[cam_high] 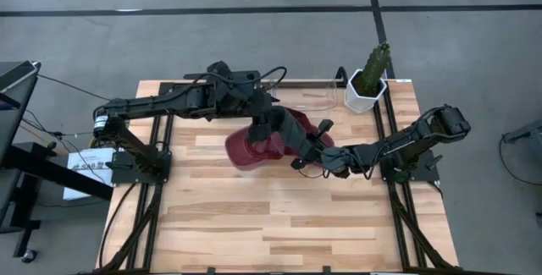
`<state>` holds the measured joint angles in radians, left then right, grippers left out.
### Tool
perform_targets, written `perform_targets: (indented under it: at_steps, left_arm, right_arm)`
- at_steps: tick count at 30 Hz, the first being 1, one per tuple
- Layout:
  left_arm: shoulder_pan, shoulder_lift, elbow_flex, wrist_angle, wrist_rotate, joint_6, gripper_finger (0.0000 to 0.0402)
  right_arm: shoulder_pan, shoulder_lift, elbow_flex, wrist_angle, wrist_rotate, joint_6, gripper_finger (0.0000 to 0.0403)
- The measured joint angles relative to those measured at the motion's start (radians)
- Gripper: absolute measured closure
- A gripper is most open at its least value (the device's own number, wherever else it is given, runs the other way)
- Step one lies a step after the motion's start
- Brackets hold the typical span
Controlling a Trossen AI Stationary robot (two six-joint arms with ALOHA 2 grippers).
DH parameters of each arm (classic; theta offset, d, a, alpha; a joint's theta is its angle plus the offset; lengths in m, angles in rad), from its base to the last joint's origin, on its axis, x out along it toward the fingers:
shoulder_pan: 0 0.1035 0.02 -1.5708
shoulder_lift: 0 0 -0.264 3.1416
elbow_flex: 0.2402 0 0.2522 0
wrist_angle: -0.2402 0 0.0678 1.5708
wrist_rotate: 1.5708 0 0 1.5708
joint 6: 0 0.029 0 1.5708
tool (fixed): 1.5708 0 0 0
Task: Pick & Place hat
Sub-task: Put the black cap into the left transparent bin
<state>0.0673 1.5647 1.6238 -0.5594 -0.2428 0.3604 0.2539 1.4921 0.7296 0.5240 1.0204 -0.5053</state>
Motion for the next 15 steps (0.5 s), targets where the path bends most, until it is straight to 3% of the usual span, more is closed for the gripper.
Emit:
perform_targets:
  at_steps: [5, 11, 15]
  left_arm:
    - [0.000, 0.009, 0.000, 0.006, 0.005, 0.001, 0.0282]
    - [0.000, 0.008, 0.000, 0.008, 0.005, 0.000, 0.0386]
    - [0.000, 0.008, 0.000, 0.028, 0.004, 0.001, 0.0389]
  right_arm:
    - [0.000, 0.000, 0.000, 0.000, 0.000, 0.000, 0.0396]
    - [-0.002, 0.000, 0.000, 0.000, -0.001, 0.008, 0.0388]
    - [-0.012, 0.000, 0.000, 0.000, -0.002, 0.038, 0.0376]
